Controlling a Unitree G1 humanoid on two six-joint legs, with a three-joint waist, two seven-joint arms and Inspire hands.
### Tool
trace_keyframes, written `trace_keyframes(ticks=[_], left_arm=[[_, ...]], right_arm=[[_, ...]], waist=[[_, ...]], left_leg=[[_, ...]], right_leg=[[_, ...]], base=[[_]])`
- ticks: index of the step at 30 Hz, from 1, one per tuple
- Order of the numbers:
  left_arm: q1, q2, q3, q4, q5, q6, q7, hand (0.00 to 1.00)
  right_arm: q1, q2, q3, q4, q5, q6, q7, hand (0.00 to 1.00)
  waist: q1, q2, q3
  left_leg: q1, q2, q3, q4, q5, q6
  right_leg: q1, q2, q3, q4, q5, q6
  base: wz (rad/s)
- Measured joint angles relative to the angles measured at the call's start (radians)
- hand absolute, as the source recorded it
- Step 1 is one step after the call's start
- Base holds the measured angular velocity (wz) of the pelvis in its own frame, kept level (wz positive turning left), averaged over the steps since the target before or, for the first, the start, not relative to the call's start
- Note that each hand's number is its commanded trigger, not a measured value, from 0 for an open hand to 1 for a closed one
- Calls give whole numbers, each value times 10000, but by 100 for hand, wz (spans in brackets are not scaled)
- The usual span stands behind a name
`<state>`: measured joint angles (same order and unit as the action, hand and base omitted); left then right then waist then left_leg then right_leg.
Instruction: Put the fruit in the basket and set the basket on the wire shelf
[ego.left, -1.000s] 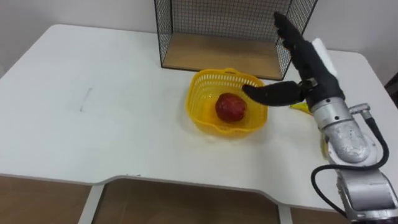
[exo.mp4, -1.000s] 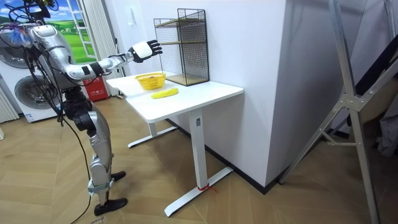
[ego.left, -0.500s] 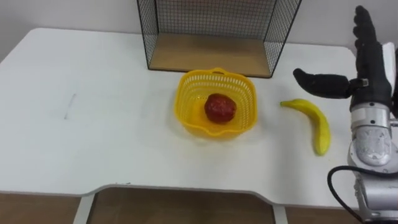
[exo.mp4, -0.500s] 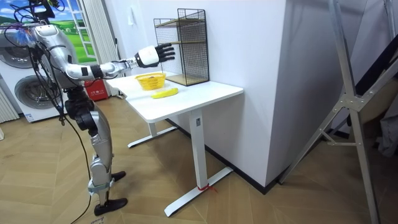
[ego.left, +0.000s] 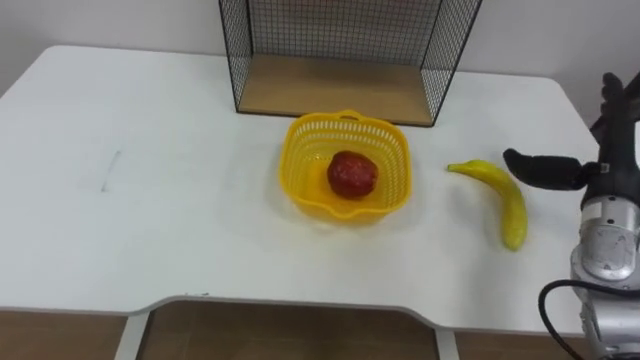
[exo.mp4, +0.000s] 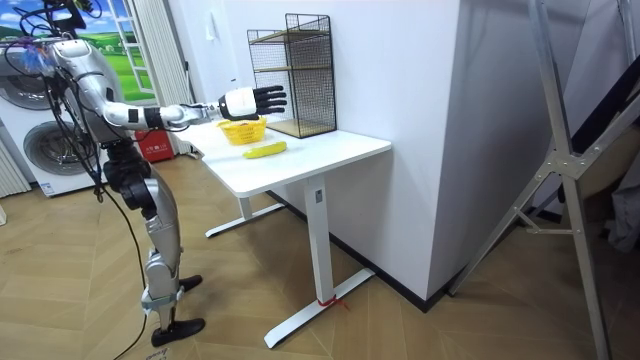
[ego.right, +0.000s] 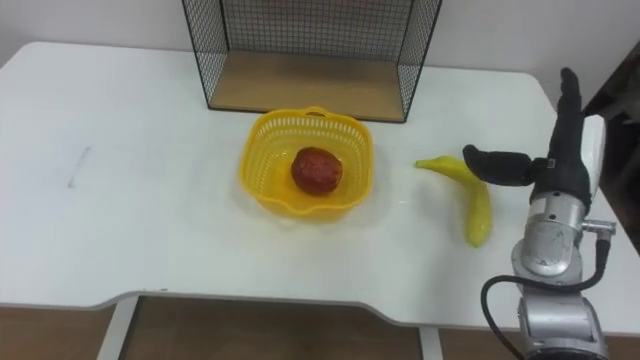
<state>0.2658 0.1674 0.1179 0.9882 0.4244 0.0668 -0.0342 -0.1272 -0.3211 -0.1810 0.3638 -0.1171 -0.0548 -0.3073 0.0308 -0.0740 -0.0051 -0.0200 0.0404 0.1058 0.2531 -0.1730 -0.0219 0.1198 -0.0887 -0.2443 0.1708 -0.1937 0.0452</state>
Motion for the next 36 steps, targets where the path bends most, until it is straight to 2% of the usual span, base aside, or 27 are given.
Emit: trace_keyframes(ticks=[3, 10, 16, 20, 23, 31, 36], left_arm=[[-14, 6, -7, -89, 20, 8, 0, 0], [-72, 53, 10, -294, 15, 185, -4, 0], [-38, 74, 7, -308, -8, 200, -4, 0], [-44, 74, -16, -302, -8, 218, -6, 0], [-29, 73, -41, -295, -7, 292, -3, 0], [-62, 76, -36, -249, 29, 476, -2, 0], [-6, 78, -40, -344, 51, 652, -1, 0]], right_arm=[[-15, -1, 33, 389, 23, 274, 308, 0], [-49, -66, 111, 702, -109, 518, 1149, 0], [-104, -88, 479, 1557, -411, 700, 1889, 0], [-110, -145, 570, 1997, -429, 776, 2203, 0], [-119, -320, 752, 2130, -462, 784, 2322, 0], [-118, -320, 824, 2253, -452, 792, 2453, 0], [-140, -316, 814, 2977, -409, 680, 2456, 0]], waist=[[75, -33, 13], [79, -24, 51], [117, -9, 126], [256, -25, 151], [329, -41, 136], [465, -28, 94], [473, -87, 4]], left_leg=[[-14, 0, 2, -2, 0, 0], [-43, -2, 8, 43, 0, 0], [-38, -3, 11, 32, -1, 0], [-42, 2, 18, 41, -3, -1], [-35, 3, 22, 58, -4, -1], [-34, 6, 75, 71, -1, 2], [-66, 2, -106, 180, -6, 2]], right_leg=[[-8, 0, 2, 0, -1, 1], [-17, 2, 12, -32, -2, 3], [-17, 1, 2, -33, -3, 3], [-36, 4, 17, -29, -2, 3], [-37, 4, 33, -21, -2, 3], [-74, 18, 167, -5, 1, -2], [41, 25, -17, -9, 1, -3]], base=[[0], [0], [0], [0], [0], [-3], [10]])
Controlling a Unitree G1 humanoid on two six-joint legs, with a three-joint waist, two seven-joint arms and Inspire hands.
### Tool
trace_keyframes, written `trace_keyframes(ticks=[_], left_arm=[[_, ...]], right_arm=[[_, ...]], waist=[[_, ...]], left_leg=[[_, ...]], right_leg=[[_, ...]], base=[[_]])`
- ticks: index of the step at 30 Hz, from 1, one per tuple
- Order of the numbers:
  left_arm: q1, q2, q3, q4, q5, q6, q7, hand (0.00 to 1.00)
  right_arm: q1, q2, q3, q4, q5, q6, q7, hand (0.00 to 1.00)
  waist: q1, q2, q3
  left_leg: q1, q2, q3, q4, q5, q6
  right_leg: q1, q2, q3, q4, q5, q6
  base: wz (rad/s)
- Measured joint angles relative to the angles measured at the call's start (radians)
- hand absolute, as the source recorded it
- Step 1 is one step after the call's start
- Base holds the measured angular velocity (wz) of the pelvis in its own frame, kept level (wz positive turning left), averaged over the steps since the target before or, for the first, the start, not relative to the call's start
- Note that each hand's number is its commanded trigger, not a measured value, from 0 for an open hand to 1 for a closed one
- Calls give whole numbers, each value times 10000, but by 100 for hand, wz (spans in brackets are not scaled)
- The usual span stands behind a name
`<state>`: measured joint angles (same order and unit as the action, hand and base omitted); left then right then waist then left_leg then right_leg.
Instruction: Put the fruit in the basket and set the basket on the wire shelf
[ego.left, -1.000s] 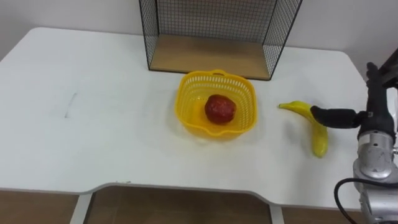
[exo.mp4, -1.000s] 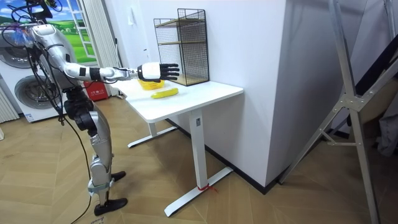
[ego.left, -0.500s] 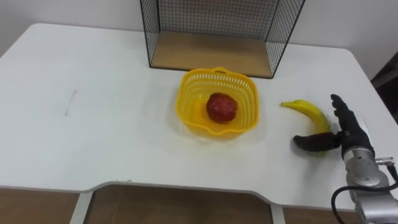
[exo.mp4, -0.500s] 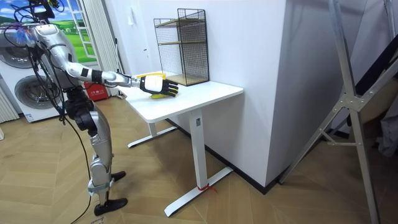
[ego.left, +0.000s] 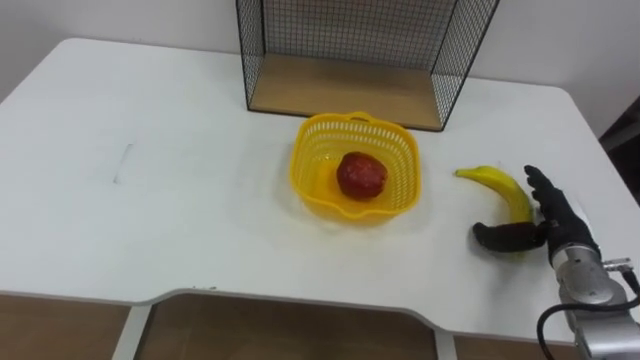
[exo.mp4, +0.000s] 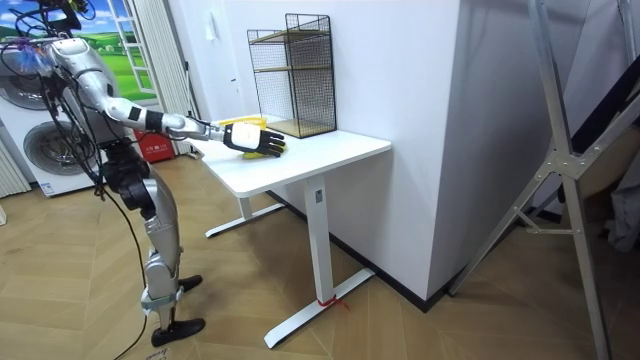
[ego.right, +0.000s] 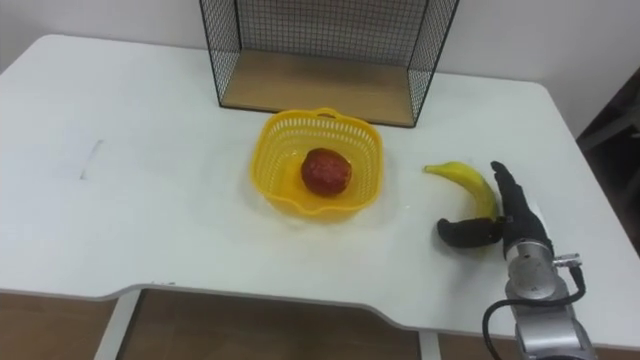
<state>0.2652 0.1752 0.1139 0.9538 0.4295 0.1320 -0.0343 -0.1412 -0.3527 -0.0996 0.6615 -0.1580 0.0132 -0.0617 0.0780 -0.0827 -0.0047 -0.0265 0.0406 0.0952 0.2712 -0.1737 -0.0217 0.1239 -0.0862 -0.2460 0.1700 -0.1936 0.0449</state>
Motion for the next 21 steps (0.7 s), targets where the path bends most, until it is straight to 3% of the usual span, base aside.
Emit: trace_keyframes(ticks=[3, 5, 7, 21], left_arm=[[-6, 3, 5, -7, 3, 34, 6, 0], [-6, 3, 4, -7, 2, 61, 7, 0], [80, 4, 7, -8, -1, 112, 7, 0], [91, 87, 0, 1, -2, 111, 6, 0]], right_arm=[[-58, 11, -3, 352, -8, -78, -31, 2], [-143, 21, -6, 641, -8, -132, -77, 44], [-287, 39, -10, 905, -9, -126, -109, 100], [-1016, -404, -433, 2305, -79, -335, -685, 100]], waist=[[54, 6, -3], [61, 0, 0], [72, -7, 4], [12, -97, 44]], left_leg=[[16, -8, -85, 12, 1, 0], [61, -11, -111, 36, 1, 0], [130, -13, -118, 40, 2, 0], [280, -49, -221, 22, -40, -43]], right_leg=[[100, 11, -50, -11, -2, 1], [170, 14, -64, -53, -7, 6], [257, 18, -69, -107, -8, 7], [517, 36, -236, -238, -24, -2]], base=[[8], [5], [2], [2]])
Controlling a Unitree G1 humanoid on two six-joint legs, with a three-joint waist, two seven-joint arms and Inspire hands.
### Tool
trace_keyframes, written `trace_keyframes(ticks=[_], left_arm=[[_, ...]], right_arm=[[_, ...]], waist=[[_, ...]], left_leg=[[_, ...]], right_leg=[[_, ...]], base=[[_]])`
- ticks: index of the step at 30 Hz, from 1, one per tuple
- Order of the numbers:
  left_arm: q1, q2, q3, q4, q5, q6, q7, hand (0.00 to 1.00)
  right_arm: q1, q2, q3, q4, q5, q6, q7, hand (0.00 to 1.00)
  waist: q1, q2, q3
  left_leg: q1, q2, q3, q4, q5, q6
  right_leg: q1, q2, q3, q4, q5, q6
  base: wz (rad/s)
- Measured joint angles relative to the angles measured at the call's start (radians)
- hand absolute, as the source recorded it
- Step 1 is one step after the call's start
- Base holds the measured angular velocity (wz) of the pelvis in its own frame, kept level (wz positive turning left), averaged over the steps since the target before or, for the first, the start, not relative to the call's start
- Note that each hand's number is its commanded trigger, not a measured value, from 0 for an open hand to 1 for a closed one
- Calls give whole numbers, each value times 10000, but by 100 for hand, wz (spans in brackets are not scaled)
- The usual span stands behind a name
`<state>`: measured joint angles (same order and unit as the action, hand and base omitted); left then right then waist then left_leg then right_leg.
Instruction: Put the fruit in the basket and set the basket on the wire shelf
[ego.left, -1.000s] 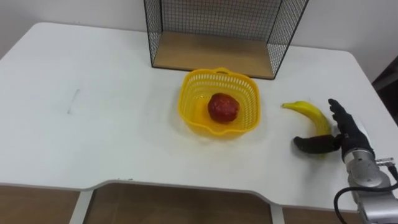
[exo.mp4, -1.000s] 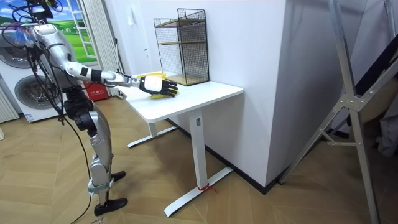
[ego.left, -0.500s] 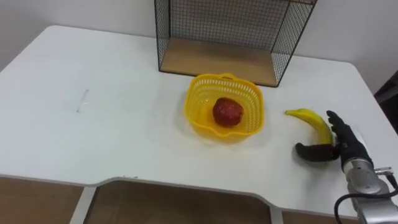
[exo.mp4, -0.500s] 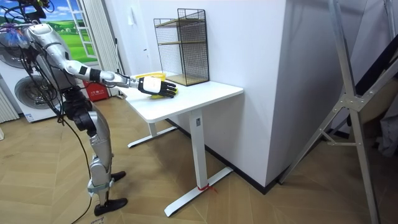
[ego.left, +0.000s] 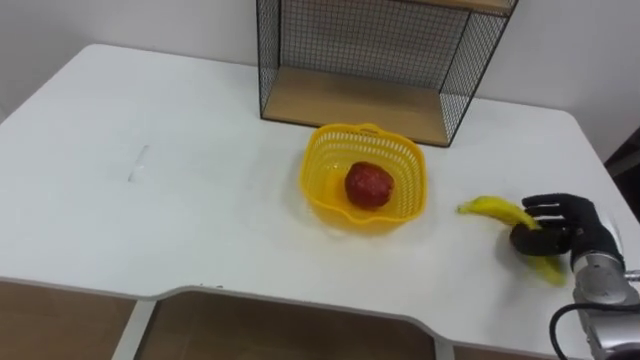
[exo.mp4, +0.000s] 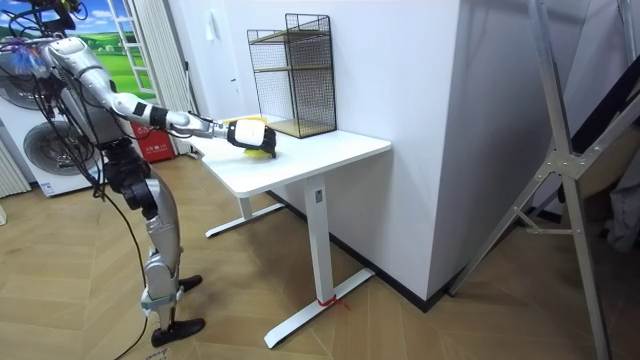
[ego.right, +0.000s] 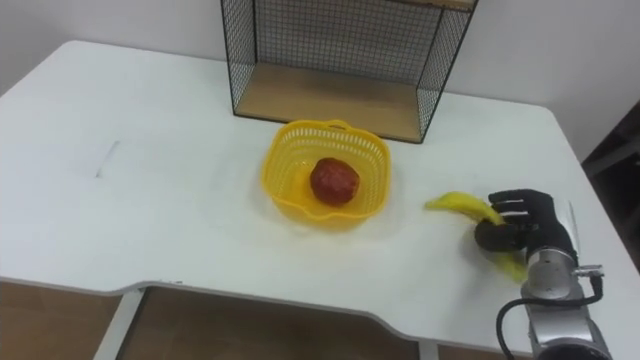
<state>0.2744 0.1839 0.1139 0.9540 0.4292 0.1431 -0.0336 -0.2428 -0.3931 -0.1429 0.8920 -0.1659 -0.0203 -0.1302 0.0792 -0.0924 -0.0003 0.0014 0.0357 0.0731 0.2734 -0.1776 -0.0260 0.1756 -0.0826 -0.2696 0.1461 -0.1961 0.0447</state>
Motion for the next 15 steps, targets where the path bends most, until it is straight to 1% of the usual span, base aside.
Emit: trace_keyframes(ticks=[4, 12, 15], left_arm=[[-41, 0, -1, 9, 0, 1, 0, 0], [-54, 0, 0, 15, 0, 5, 0, 0], [-52, -1, 0, 14, -3, 10, 0, 0]], right_arm=[[-67, 16, 16, 258, 2, 10, 5, 100], [-105, 44, 6, 336, 47, 7, 3, 100], [-106, 73, 5, 324, 52, 9, 3, 100]], waist=[[40, -42, 25], [33, -41, 24], [42, -41, 19]], left_leg=[[-2, 0, -1, -37, -8, -10], [-3, 0, 12, -49, -26, -16], [10, 4, 41, -40, -26, -15]], right_leg=[[3, 9, -3, -53, -1, -1], [3, 15, 29, -79, -1, -1], [-2, 17, 124, -75, -1, -1]], base=[[0], [0], [-1]])
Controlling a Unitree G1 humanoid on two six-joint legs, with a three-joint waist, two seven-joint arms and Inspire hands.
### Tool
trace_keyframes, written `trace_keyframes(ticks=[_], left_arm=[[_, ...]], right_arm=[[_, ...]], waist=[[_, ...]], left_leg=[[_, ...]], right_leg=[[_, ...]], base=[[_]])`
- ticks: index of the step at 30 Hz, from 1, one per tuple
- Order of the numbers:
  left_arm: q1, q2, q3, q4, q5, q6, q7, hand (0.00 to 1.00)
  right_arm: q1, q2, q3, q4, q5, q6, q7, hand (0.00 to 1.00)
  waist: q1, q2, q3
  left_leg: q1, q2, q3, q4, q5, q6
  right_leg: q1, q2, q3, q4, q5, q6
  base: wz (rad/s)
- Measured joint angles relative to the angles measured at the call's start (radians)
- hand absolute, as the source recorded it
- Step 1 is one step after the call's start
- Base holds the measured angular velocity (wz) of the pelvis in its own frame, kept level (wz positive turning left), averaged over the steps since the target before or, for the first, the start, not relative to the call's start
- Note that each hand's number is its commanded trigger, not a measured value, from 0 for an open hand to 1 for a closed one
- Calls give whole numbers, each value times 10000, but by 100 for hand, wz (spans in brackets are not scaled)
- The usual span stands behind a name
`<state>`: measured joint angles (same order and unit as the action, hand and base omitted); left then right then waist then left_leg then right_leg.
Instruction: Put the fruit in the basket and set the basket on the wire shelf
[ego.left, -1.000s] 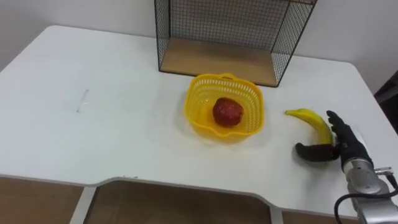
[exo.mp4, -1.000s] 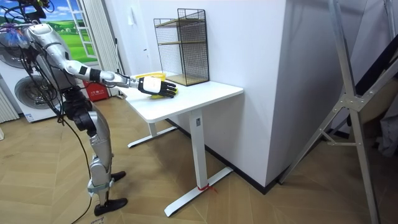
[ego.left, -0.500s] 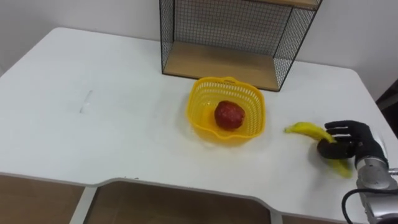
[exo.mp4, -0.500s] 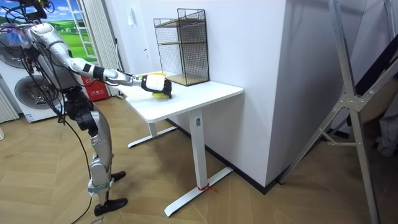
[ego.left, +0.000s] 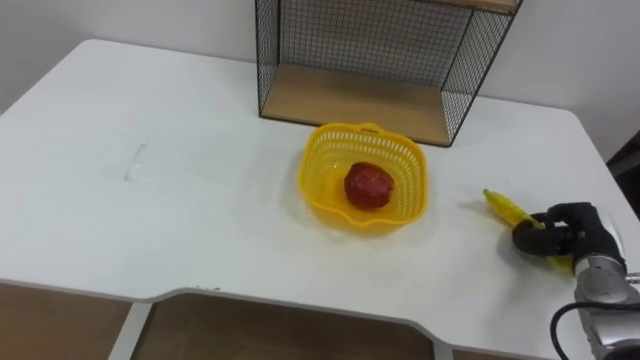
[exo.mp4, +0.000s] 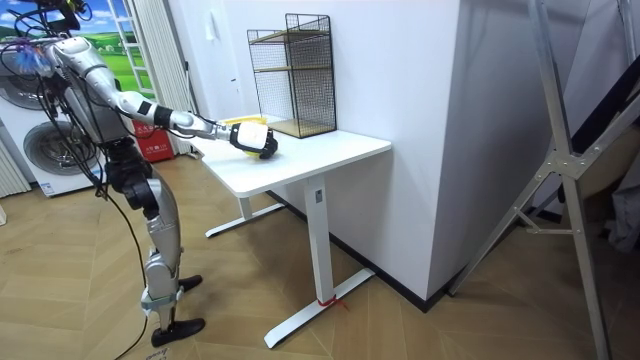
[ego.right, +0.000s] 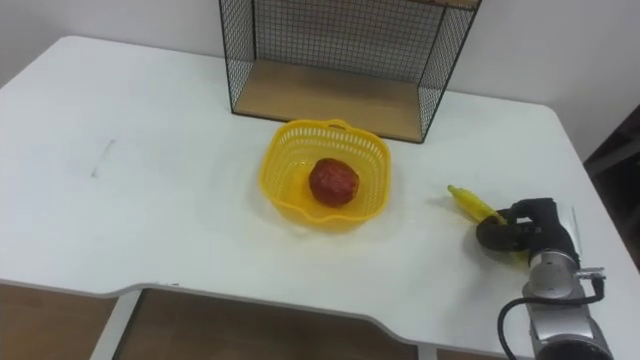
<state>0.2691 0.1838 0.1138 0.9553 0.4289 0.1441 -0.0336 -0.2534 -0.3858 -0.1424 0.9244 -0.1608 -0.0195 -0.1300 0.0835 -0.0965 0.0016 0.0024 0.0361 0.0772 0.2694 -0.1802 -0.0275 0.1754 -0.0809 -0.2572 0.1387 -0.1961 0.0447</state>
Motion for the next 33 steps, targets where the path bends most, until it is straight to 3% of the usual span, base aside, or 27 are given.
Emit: trace_keyframes(ticks=[4, 11, 14, 17, 21, 28, 33], left_arm=[[-55, -3, -1, 4, -27, -9, 0, 0], [-146, -10, 5, 6, 1, -4, -2, 0], [-234, -13, -99, 51, -7, -1, -2, 0], [-385, -40, -212, 53, -21, -22, -1, 0], [-335, -69, -201, 58, 2, -39, 0, 0], [17, -154, -208, 58, 0, -39, 0, 0], [76, -376, -215, 59, -40, -41, 1, 0]], right_arm=[[-5, 11, 5, -65, 288, 21, 1, 100], [406, 105, 38, -1467, 2053, 517, 16, 100], [790, 433, 211, -2611, 3134, 656, 134, 100], [897, 790, 683, -3426, 4424, 661, 585, 100], [1258, 1398, 1109, -4409, 6277, 659, 934, 100], [1266, 1478, 1226, -5002, 7923, 634, 1200, 100], [1272, 1478, 1324, -5601, 9087, 630, 1213, 100]], waist=[[23, 11, -2], [-5, 182, -48], [-23, 298, -75], [-57, 461, -7], [-21, 516, -3], [-13, 596, 15], [26, 758, -59]], left_leg=[[-11, 17, 43, 22, -22, 10], [-279, 68, 187, 191, -88, 37], [-246, 84, 219, 140, -85, 38], [-245, 84, 226, 147, -84, 42], [-261, 72, 185, 147, -83, 42], [-295, 44, 117, 170, -74, 60], [-269, 39, 202, 173, -71, 66]], right_leg=[[-39, 0, 60, 18, 0, 0], [-376, 4, 192, 178, 9, 2], [-378, -5, 207, 334, 9, 3], [-372, -19, 190, 335, 10, 2], [-327, -21, 187, 335, 10, 2], [-308, -35, 107, 312, 11, 8], [-412, -54, 181, 291, 3, 21]], base=[[-3], [-7], [-3], [0], [1], [3], [-5]])
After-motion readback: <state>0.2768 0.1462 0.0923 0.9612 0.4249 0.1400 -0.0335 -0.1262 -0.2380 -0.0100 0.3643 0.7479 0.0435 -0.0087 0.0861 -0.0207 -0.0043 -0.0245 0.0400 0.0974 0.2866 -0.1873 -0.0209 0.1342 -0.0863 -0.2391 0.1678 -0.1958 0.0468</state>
